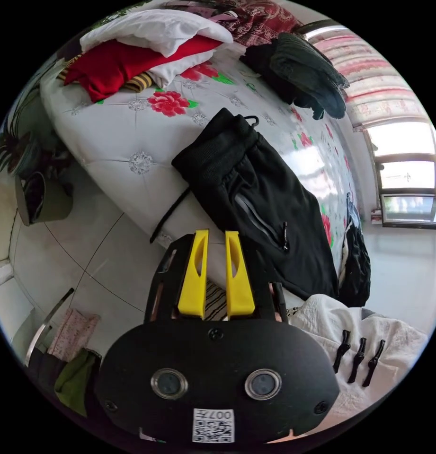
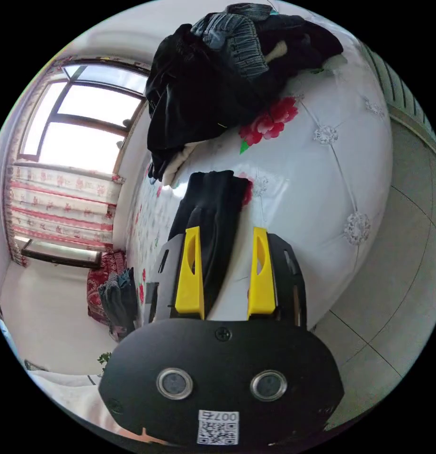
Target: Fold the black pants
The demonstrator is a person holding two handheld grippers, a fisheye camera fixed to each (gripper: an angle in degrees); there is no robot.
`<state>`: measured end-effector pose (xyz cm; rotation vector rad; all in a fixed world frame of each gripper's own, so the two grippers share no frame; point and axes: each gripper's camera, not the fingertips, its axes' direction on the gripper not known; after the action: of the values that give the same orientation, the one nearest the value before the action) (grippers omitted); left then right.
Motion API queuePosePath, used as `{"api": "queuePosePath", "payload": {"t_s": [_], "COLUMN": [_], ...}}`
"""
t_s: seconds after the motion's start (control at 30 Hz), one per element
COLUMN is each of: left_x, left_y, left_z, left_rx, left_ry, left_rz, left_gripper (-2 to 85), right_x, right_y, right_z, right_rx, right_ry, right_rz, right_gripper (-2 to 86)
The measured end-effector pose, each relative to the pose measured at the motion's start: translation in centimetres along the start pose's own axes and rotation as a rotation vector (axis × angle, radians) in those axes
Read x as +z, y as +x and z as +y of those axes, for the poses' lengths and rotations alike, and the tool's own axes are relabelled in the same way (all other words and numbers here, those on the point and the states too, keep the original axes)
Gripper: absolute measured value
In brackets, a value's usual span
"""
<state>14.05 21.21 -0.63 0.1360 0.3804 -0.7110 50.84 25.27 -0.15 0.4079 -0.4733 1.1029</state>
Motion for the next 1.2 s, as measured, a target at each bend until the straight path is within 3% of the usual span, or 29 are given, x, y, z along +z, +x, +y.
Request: {"api": "queuePosePath", "payload": {"t_s": [0.33, 0.4, 0.57, 0.7, 0.77, 0.9, 1.0, 1.2], "left_x": [-1.6, -1.8, -2.6, -4.2, -5.0, -5.4, -4.4, -4.4], "left_y": [-6.1, -7.0, -9.4, -11.2, -11.5, -14.1, -17.1, -19.8], "left_z": [-2.0, -2.3, -2.4, -2.4, -2.7, -3.7, -4.1, -4.4], "left_rx": [-0.116, -0.138, -0.18, -0.164, -0.132, -0.151, -0.247, -0.262], "left_ry": [0.055, 0.053, 0.063, 0.104, 0.123, 0.135, 0.137, 0.115], "left_rz": [0.141, 0.166, 0.222, 0.172, 0.131, 0.222, 0.372, 0.487], "left_gripper": [8.7, 8.8, 8.7, 9.0, 9.1, 9.4, 10.3, 10.9], "right_x": [6.5, 6.8, 8.2, 11.4, 16.0, 21.1, 20.6, 19.0], "right_y": [-6.6, -11.4, -31.3, -38.6, -39.3, -37.8, -38.2, -37.3], "right_z": [-4.8, -4.9, 3.6, 15.9, 23.6, 29.9, 29.3, 23.9], "right_rx": [0.035, -0.08, -0.812, -1.224, -1.376, -1.411, -1.438, -1.184], "right_ry": [-0.139, -0.135, -0.315, -0.491, -0.753, -1.093, -1.062, -0.952], "right_rz": [-0.084, -0.174, -0.197, -0.226, -0.203, -0.119, -0.093, -0.136], "right_gripper": [3.5, 2.2, 1.4, 2.7, 3.6, 4.3, 4.5, 3.6]}}
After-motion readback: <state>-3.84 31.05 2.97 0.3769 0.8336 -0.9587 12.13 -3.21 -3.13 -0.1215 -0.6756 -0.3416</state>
